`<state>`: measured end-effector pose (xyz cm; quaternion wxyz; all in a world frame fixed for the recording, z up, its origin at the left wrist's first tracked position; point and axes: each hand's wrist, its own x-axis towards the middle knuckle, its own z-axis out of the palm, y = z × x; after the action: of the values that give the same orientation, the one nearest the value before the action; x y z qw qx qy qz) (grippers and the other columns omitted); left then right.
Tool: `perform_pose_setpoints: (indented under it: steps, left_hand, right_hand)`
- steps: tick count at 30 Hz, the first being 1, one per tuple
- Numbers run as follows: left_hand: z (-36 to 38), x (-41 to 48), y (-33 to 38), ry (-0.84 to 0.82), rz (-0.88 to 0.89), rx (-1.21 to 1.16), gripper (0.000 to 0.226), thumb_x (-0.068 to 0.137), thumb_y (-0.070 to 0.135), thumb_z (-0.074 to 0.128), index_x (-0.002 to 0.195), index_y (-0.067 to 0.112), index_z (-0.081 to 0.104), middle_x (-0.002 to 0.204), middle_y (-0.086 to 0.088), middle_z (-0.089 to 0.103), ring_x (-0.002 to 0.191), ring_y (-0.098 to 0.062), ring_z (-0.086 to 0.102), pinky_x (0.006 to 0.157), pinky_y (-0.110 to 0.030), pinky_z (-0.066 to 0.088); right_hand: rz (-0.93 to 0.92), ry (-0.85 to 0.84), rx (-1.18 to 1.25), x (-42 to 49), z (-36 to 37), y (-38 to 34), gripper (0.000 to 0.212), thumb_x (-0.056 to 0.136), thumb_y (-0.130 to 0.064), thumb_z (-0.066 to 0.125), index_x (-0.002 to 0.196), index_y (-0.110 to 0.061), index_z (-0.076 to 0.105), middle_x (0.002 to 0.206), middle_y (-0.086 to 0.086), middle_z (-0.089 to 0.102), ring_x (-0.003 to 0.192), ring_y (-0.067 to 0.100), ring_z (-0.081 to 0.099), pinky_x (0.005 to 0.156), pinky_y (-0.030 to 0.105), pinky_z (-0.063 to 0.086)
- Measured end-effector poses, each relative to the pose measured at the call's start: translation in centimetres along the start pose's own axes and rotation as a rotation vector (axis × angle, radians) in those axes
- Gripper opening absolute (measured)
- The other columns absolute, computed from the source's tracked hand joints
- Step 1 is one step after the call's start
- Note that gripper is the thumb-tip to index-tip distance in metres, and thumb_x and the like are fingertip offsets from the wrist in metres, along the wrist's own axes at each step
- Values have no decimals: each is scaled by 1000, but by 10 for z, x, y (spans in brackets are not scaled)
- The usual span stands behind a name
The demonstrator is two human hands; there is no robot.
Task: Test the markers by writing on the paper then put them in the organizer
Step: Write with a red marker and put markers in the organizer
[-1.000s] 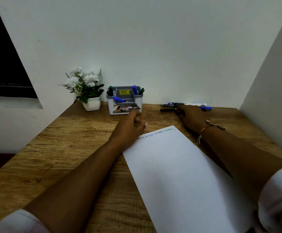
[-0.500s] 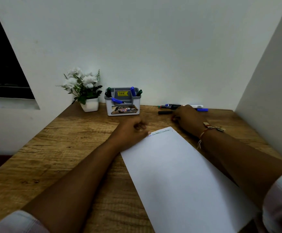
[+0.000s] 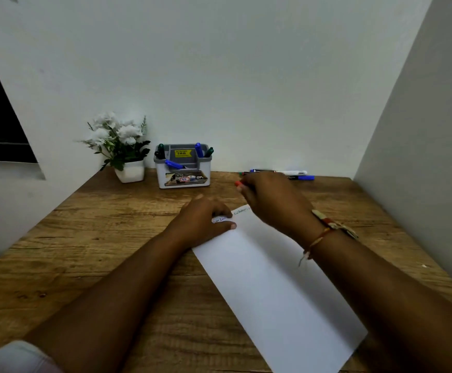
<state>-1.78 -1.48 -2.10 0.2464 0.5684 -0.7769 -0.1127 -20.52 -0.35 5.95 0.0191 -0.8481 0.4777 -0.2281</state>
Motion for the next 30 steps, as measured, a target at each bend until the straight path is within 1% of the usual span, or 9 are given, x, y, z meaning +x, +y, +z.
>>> perform_pose_setpoints:
  steps: [4, 7, 11, 14, 17, 19, 22, 27, 30]
  left_hand:
    - [4, 2, -1, 15, 3, 48, 58, 72, 76, 50, 109, 37, 71, 105, 13, 68, 102, -16, 56, 85, -44, 51]
    - [5, 3, 2, 77, 11, -7, 41, 87, 63, 52, 111, 34, 68, 104, 10, 63, 99, -14, 54, 85, -44, 50]
    - [0, -1, 13, 182, 11, -210, 47, 97, 60, 36, 100, 24, 66, 94, 5, 68, 91, -11, 62, 81, -46, 52]
    - [-4, -7, 24, 194, 47, -347, 44, 101, 53, 37, 111, 23, 67, 102, 8, 71, 96, -2, 65, 85, -34, 54]
    - [-3, -9, 31, 214, 101, -423, 38, 103, 42, 39, 112, 20, 68, 101, 7, 71, 94, 1, 66, 79, -20, 52]
    - [-3, -9, 33, 242, 93, -462, 35, 104, 38, 41, 106, 18, 69, 96, 6, 71, 90, -1, 66, 78, -28, 55]
    - [-3, -10, 35, 265, 62, -495, 33, 103, 38, 42, 98, 17, 68, 89, 5, 69, 84, -9, 66, 79, -46, 56]
    - [-4, -12, 39, 284, 71, -499, 31, 103, 39, 42, 92, 20, 64, 86, -1, 66, 85, -19, 66, 79, -50, 56]
    - [-6, -11, 39, 288, 59, -521, 33, 103, 41, 40, 95, 19, 64, 91, -3, 67, 87, -15, 67, 80, -41, 59]
  right_hand:
    - [44, -42, 45, -15, 17, 2, 27, 108, -28, 49, 122, -13, 67, 102, 7, 70, 96, 26, 65, 63, 31, 38]
    - [78, 5, 179, -21, 27, 10, 27, 104, -33, 57, 129, -23, 61, 111, 5, 73, 99, 25, 68, 79, 40, 54]
    - [67, 5, 253, -19, 31, 19, 27, 107, -37, 51, 112, -18, 69, 89, 0, 69, 81, 18, 61, 68, 34, 40]
    - [28, -44, 307, -20, 32, 19, 28, 109, -34, 47, 109, -17, 70, 86, -5, 66, 80, 14, 59, 67, 33, 40]
    - [-33, -30, 321, -22, 35, 19, 28, 108, -30, 49, 124, -21, 70, 108, -3, 76, 98, 17, 68, 83, 36, 52]
    - [-26, -16, 339, -22, 35, 19, 28, 107, -30, 51, 127, -23, 69, 115, -2, 77, 104, 18, 69, 89, 37, 53]
    - [-10, 2, 365, -20, 37, 18, 27, 105, -32, 53, 119, -23, 73, 108, 1, 77, 100, 19, 70, 88, 40, 55]
    - [35, 5, 405, -19, 37, 18, 33, 99, -42, 52, 106, -21, 76, 95, 5, 77, 92, 24, 71, 84, 46, 56]
    - [63, 12, 454, -19, 37, 15, 37, 99, -45, 53, 103, -18, 77, 94, 8, 76, 91, 26, 70, 82, 49, 56]
